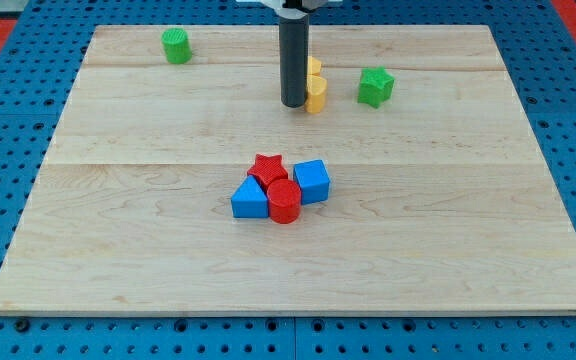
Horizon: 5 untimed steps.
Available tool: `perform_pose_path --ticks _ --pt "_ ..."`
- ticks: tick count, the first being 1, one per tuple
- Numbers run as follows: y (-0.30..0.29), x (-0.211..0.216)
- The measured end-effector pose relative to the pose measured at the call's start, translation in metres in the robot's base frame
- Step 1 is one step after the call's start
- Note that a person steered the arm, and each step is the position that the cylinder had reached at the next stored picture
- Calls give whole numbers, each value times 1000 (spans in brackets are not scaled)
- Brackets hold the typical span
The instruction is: Push the green circle into the yellow blocks
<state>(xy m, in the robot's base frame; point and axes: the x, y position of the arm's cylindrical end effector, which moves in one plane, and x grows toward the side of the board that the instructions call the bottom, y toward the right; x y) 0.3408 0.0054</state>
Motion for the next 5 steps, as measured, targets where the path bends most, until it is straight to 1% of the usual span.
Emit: perform_pose_path --ticks 1,2,3,4,5 --pt "27 0" --pt "35 40" --pt "113 29" --pt "115 18" --pt "95 21"
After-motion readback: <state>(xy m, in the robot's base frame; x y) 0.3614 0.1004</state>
